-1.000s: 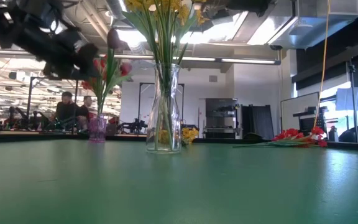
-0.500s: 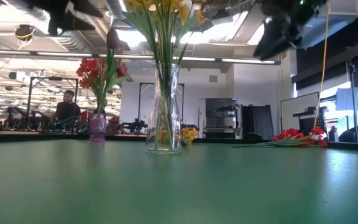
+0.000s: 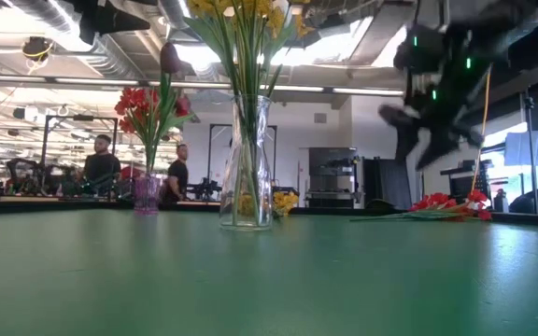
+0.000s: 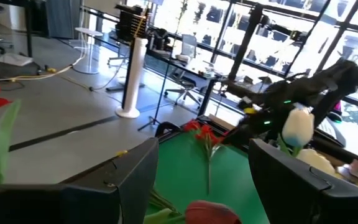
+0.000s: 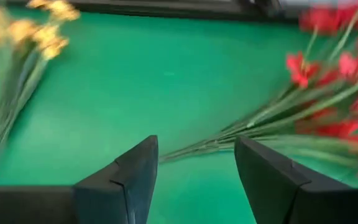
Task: Sort flowers into vase by color
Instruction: Put the red flowers into the pink vase
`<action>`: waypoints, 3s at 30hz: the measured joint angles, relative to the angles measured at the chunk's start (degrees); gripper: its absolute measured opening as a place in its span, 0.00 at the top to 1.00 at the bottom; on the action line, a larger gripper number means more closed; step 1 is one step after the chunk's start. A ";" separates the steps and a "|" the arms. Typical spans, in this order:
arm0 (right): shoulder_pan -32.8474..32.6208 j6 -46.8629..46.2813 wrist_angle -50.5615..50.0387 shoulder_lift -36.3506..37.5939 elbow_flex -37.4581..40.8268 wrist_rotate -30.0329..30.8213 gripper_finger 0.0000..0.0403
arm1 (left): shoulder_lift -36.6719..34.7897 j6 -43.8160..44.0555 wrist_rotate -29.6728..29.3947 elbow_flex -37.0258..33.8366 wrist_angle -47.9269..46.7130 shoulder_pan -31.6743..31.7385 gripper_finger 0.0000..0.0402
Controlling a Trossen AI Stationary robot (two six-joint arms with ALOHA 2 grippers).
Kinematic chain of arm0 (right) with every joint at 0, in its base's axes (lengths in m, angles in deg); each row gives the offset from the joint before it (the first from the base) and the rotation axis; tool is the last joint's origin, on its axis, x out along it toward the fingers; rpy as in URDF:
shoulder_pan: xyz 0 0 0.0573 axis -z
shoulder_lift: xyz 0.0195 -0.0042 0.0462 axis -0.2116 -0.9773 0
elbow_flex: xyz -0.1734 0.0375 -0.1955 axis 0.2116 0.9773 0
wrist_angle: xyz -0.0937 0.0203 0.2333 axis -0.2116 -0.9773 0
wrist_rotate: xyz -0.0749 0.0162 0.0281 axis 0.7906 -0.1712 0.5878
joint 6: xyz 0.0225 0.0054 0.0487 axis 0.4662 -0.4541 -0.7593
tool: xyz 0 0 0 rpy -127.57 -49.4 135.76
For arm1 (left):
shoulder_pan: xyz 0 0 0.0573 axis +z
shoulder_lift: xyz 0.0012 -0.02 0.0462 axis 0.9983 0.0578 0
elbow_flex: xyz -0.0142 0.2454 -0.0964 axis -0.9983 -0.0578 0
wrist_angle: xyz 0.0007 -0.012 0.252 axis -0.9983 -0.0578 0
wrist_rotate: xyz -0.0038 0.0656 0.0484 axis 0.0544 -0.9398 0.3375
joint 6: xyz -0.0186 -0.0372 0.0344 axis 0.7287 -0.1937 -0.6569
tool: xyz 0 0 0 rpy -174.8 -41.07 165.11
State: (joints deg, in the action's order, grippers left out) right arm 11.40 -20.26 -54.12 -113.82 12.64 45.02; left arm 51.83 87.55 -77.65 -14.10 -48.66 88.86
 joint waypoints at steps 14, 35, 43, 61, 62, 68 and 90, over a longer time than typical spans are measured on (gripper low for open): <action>14.19 -12.54 22.60 -8.50 14.20 -12.45 0.48 | 0.01 0.38 -0.36 0.00 0.08 -1.25 0.40; 22.03 -7.13 33.99 -14.08 14.18 -16.79 0.96 | 1.57 1.75 -0.24 0.02 0.12 -1.25 0.40; 21.84 -2.30 41.12 -13.34 14.18 -25.47 0.99 | 1.57 2.03 0.27 0.02 0.09 -1.25 0.40; 20.73 1.78 54.87 11.75 13.24 -34.57 1.00 | 1.85 4.68 16.08 0.02 15.58 -1.25 0.40; 19.83 1.81 54.87 13.28 12.53 -34.48 1.00 | 1.89 4.68 17.10 0.02 17.02 -1.25 0.40; 11.44 5.31 53.22 18.45 4.69 -32.78 1.00 | 4.53 4.73 22.49 0.07 24.33 -1.25 0.40; -11.01 30.06 35.22 -2.60 -34.74 -16.42 1.00 | 33.56 3.83 32.16 30.85 16.76 0.43 0.40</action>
State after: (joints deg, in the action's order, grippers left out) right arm 0.39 9.80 -18.90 -116.42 -22.10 28.60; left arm 85.39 91.38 -45.49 16.75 -31.90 89.29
